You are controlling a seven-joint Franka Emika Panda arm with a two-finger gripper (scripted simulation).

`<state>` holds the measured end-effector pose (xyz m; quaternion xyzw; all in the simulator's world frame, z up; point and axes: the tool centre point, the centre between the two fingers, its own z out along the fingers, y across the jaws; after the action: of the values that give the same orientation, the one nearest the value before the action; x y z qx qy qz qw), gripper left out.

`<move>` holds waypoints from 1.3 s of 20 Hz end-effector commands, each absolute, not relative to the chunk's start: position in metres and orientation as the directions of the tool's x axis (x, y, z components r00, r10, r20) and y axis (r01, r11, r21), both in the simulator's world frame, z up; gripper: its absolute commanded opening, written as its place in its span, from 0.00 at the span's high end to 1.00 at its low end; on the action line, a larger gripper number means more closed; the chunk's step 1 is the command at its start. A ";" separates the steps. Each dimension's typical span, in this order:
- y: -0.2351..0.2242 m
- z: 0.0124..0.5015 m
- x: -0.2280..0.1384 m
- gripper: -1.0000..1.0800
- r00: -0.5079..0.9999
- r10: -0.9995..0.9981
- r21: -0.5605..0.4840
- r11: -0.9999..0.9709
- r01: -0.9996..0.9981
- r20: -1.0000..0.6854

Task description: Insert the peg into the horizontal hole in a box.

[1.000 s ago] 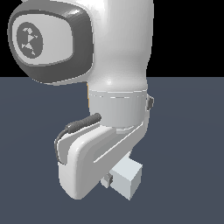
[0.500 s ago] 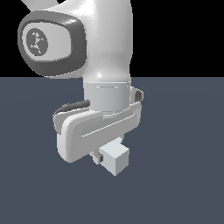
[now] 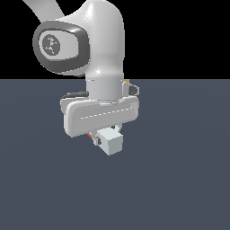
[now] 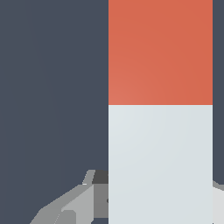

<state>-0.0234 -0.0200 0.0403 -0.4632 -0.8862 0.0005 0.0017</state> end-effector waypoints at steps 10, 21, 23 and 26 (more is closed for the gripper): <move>0.053 0.054 -0.023 1.00 -0.401 0.916 0.000 0.401 0.916 0.000; 0.100 0.062 -0.014 1.00 -0.282 0.959 0.000 0.282 0.959 0.000; 0.104 0.062 -0.013 1.00 -0.270 0.963 0.000 0.270 0.963 0.000; 0.108 0.063 -0.011 1.00 -0.259 0.966 0.000 0.259 0.966 0.000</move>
<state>-0.0130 0.1062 0.0611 -0.6055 -0.7958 0.0011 0.0012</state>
